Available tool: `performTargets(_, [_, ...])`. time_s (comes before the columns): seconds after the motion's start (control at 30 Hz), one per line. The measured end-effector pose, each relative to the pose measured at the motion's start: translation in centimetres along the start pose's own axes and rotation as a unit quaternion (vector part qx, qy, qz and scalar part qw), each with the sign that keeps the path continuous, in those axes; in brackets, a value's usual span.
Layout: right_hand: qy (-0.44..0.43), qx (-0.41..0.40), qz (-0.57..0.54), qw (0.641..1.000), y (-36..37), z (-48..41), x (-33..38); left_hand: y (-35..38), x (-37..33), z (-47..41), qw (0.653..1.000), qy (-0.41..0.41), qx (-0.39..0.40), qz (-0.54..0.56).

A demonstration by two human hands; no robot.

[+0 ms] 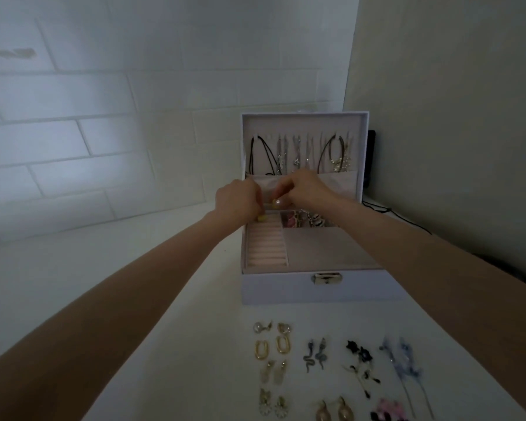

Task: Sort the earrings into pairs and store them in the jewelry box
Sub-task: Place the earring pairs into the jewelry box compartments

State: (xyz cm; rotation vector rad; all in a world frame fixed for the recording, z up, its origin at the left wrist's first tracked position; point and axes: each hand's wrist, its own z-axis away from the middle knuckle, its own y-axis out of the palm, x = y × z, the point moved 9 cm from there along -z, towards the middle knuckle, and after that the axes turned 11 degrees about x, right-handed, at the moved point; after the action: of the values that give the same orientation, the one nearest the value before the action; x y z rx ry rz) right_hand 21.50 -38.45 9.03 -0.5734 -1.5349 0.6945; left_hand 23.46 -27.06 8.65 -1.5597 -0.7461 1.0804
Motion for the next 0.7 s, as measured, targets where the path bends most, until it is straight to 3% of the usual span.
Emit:
performTargets(0.23, [-0.011, 0.031, 0.054, 0.998, 1.2, -0.5, 0.7, 0.9, -0.2, 0.2, 0.993, 0.023, -0.024, -0.113])
performTargets(0.43, [-0.014, 0.016, 0.090, 0.996, 1.6, -0.4, 1.1, 0.3, -0.7, 1.0, 0.988, 0.062, -0.081, -0.119])
performTargets(0.7, [0.013, 0.022, 0.097, 0.995, 2.5, -1.1, 0.6, 0.3, -0.7, 1.2, 0.986, 0.078, -0.049, -0.140])
